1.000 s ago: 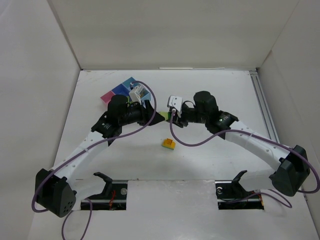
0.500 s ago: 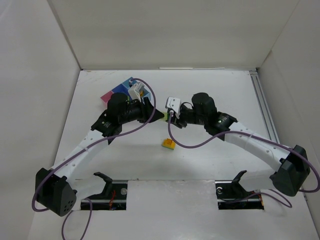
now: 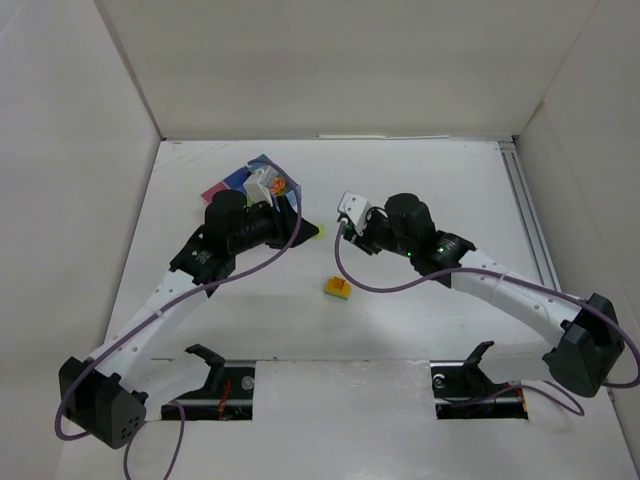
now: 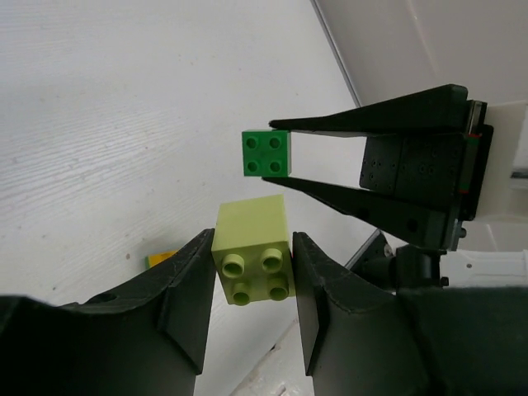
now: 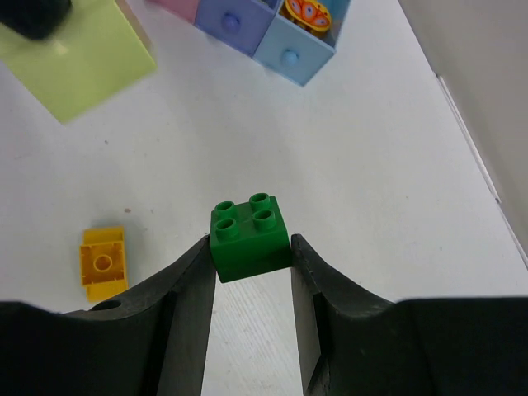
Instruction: Sort the legos into containers by color
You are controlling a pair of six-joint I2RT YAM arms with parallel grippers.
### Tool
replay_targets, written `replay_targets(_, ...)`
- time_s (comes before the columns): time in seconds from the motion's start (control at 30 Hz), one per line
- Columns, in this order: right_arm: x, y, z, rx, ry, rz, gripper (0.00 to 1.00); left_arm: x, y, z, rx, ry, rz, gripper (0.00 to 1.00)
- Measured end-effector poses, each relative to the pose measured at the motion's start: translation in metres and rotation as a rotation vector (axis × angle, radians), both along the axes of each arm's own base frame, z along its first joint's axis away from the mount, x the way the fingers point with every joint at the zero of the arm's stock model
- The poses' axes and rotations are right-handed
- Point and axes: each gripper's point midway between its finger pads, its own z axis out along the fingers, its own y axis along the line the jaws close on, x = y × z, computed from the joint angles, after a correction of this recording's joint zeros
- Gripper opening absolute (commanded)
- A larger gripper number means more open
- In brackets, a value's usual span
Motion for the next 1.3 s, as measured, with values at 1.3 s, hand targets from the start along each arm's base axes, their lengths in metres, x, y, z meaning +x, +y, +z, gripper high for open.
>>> replay_targets(1.3,0.154,0.222,-0.036,0.194,0.071,-0.011,0.0,0.051,0.21,-0.041,0.345,0.378,1.115,0.11)
